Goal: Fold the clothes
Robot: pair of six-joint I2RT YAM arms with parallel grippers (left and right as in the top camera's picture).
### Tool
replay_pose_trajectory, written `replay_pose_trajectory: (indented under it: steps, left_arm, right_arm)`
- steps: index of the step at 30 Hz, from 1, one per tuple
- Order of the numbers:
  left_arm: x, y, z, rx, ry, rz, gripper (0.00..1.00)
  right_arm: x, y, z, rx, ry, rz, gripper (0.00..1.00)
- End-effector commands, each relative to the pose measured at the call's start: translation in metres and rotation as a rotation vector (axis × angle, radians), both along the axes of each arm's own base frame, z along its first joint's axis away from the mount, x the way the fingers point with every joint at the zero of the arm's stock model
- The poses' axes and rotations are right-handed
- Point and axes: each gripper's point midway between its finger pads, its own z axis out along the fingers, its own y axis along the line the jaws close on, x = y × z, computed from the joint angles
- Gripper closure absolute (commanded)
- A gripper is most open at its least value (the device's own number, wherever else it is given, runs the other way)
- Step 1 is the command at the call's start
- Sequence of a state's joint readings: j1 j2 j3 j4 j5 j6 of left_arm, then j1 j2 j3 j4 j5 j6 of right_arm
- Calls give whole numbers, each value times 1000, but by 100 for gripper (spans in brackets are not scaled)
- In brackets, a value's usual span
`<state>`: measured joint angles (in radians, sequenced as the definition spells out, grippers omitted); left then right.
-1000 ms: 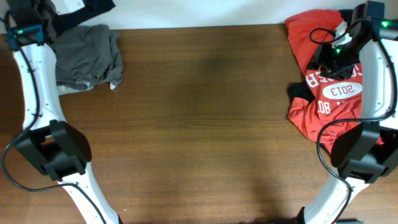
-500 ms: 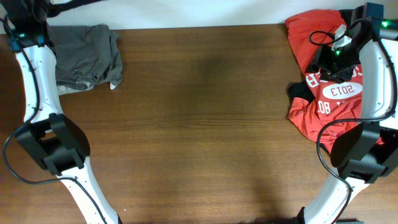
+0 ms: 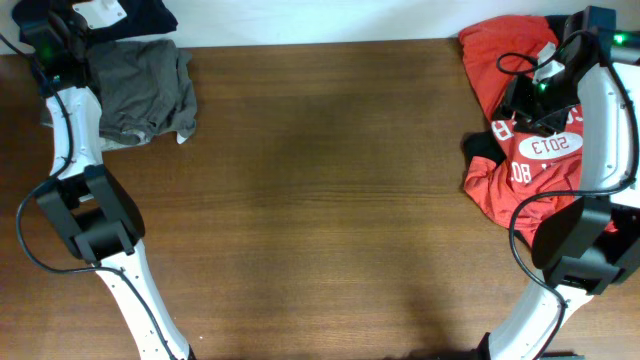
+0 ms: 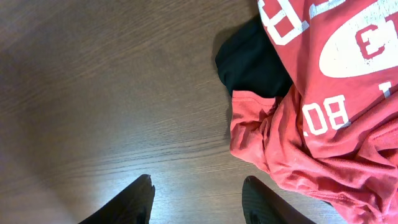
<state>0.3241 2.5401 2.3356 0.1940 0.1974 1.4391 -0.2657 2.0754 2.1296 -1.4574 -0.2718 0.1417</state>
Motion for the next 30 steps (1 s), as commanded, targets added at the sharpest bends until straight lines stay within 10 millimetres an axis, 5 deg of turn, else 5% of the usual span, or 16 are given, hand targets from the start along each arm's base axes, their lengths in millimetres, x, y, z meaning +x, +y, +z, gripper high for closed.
replay_pose_trajectory:
  steps: [1,6,15,20,21,26,30]
  left_arm:
    - [-5,6,12,-42,5,19,100]
    - [-13,14,-40,-105,207,67,100]
    - [-35,15,-93,-168,438,112,99]
    - [-50,10,-113,-294,529,141,55]
    - [-54,8,-117,-301,555,142,1]
    - [-93,-20,-123,-371,750,101,1]
    - [-135,-59,-98,-463,877,-6,1]
  right_arm:
    - [4,2,7,-4,-29,11,49]
    - [3,-2,6,-29,-24,7,49]
    - [0,-6,5,-50,-6,-2,49]
    - [-1,-6,5,-50,-4,-2,48]
    - [-1,-6,5,-50,-5,-2,45]
    - [0,-6,5,-50,-7,-2,41]
    - [0,-6,4,-50,-6,-1,40]
